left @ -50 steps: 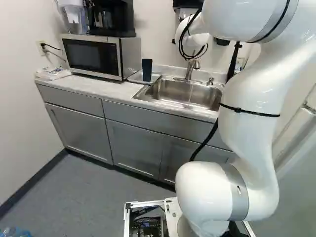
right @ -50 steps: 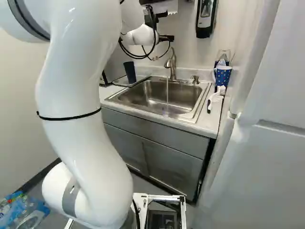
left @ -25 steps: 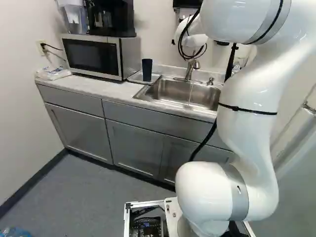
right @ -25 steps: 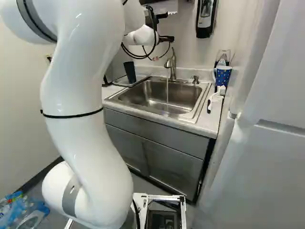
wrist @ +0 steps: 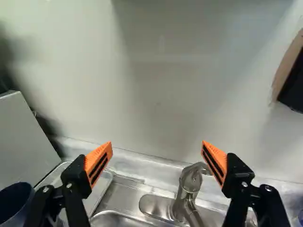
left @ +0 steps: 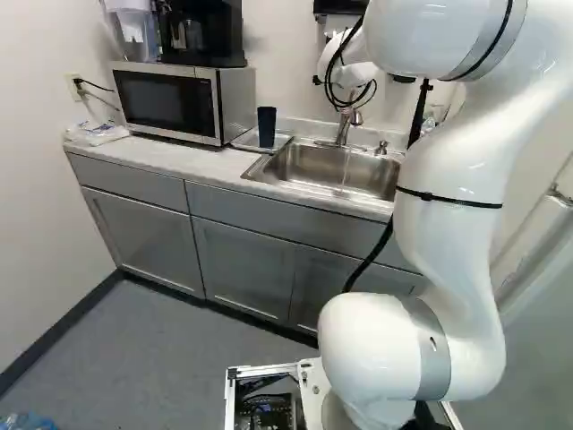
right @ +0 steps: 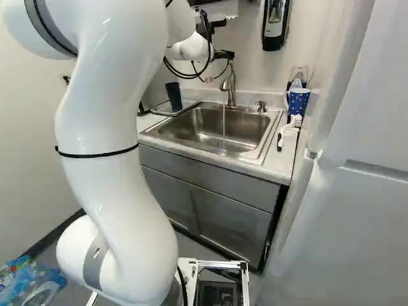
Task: Rinse the cup and place it in the tray
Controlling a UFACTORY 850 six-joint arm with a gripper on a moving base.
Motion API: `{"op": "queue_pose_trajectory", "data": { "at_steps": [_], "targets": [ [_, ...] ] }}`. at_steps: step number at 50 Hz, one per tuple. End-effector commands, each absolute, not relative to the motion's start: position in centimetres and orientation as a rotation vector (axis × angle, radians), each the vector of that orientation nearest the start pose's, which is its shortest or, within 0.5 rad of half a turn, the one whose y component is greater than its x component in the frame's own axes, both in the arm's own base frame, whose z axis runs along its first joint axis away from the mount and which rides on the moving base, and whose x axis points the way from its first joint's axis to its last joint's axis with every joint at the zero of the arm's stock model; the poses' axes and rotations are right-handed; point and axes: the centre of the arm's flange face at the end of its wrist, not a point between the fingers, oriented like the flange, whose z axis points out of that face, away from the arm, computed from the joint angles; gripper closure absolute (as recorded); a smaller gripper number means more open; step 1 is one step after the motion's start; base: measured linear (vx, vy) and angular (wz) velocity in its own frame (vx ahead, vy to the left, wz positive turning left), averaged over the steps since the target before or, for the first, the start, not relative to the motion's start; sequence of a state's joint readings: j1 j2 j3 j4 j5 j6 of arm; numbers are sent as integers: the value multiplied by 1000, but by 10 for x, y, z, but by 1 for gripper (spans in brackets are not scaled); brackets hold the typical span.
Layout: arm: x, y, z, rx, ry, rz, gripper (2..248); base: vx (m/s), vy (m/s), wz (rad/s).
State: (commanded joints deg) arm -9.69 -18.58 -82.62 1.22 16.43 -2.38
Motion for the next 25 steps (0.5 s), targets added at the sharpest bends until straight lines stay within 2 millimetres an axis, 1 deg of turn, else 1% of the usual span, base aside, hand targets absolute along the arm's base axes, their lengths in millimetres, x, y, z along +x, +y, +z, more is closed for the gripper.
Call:
{"op": "queue_pose_trajectory", "data": {
  "at_steps": [25],
  "targets": [
    [652,-112,667,-2497,191,-2100,3,0,0,0]
  ]
}}
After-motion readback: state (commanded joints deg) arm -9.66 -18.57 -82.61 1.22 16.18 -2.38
